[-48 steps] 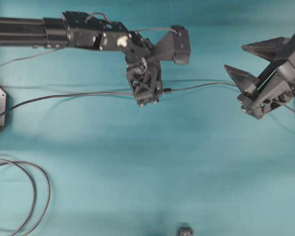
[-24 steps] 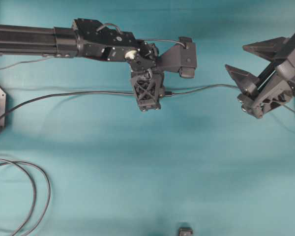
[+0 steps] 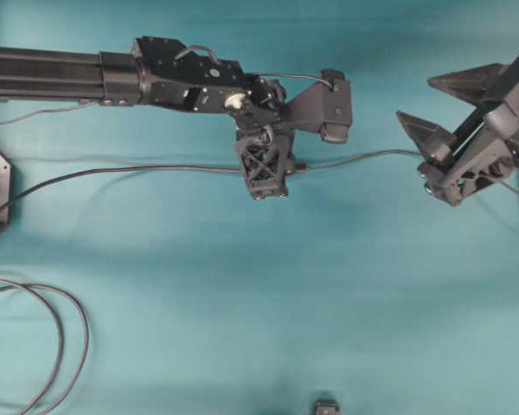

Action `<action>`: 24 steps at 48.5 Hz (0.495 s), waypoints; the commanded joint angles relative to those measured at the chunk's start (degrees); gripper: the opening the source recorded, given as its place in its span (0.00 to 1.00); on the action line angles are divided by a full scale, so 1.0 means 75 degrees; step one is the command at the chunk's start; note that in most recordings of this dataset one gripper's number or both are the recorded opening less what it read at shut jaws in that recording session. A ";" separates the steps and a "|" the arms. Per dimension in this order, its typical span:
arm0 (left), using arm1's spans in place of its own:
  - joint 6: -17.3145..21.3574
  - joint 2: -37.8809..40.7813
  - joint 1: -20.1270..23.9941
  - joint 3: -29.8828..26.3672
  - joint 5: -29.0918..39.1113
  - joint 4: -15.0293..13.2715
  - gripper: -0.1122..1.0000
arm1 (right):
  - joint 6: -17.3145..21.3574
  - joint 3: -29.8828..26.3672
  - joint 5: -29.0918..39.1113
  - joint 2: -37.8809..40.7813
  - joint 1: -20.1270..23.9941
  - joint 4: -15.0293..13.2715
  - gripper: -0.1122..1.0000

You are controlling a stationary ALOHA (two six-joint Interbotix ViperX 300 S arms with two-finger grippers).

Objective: Insert the USB using both arms.

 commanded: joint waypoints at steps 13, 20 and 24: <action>-0.0234 -0.0738 -0.0059 -0.0094 0.0164 0.0023 0.79 | -0.0035 -0.0047 0.0012 -0.0340 -0.0012 -0.0023 0.78; -0.0750 -0.1629 -0.0012 0.0422 -0.0023 0.0023 0.79 | -0.0047 0.0270 -0.0188 -0.0984 0.0012 -0.0023 0.78; -0.0973 -0.2203 -0.0023 0.0902 -0.0387 0.0023 0.79 | -0.0035 0.0504 -0.0445 -0.1418 0.0012 -0.0023 0.78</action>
